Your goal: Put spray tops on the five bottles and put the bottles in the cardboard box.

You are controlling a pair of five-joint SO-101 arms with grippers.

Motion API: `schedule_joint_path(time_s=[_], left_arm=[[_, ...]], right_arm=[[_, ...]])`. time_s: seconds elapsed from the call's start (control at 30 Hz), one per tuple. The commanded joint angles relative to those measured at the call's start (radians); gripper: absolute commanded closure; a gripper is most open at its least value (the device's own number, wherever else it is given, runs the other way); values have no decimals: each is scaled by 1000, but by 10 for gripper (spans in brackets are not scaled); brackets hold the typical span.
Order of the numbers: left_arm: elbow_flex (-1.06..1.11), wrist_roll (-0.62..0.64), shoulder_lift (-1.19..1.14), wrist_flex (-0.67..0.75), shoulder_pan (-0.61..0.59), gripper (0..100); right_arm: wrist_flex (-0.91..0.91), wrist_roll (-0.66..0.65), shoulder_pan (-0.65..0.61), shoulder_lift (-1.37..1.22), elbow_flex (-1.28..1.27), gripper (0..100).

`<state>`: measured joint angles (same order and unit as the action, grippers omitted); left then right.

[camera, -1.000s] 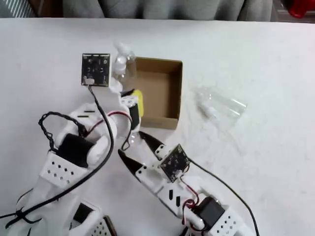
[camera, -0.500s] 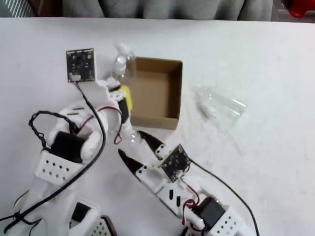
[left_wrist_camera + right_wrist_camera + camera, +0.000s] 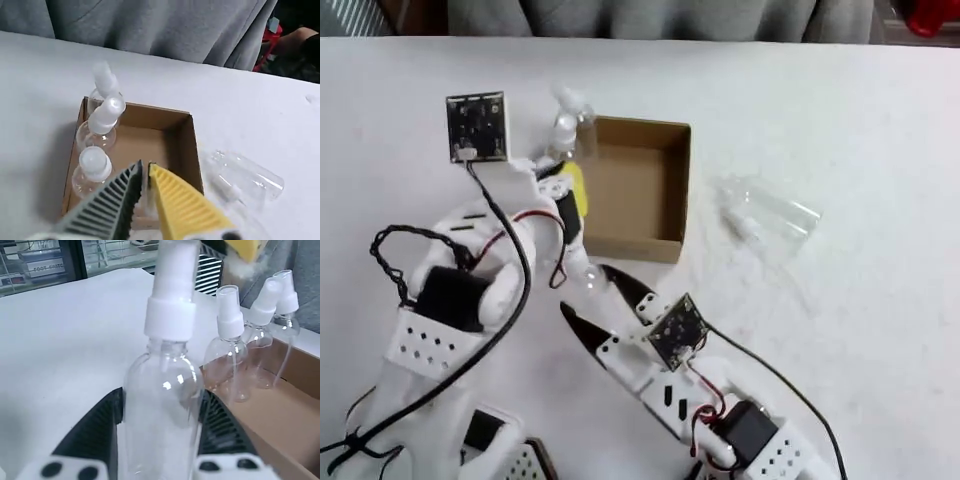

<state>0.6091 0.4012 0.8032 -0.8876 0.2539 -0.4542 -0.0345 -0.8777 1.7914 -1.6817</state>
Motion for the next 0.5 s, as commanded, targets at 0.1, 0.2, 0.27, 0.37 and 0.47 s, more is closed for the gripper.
schedule_joint_path(time_s=[0.1, 0.2, 0.27, 0.37, 0.47], left_arm=[[-75, -6, 119, -8, 64, 969], [-75, -6, 183, -20, 61, 972], [-72, -9, 234, -21, 50, 972], [-64, -9, 317, -71, 18, 972], [-43, -11, 394, -146, 19, 972]], right_arm=[[1, 0, -4, 12, -9, 984], [1, 0, -2, 12, -9, 984], [1, 0, -1, 12, -9, 984], [5, 0, 5, 12, -9, 984], [36, 0, 84, 13, -6, 984]])
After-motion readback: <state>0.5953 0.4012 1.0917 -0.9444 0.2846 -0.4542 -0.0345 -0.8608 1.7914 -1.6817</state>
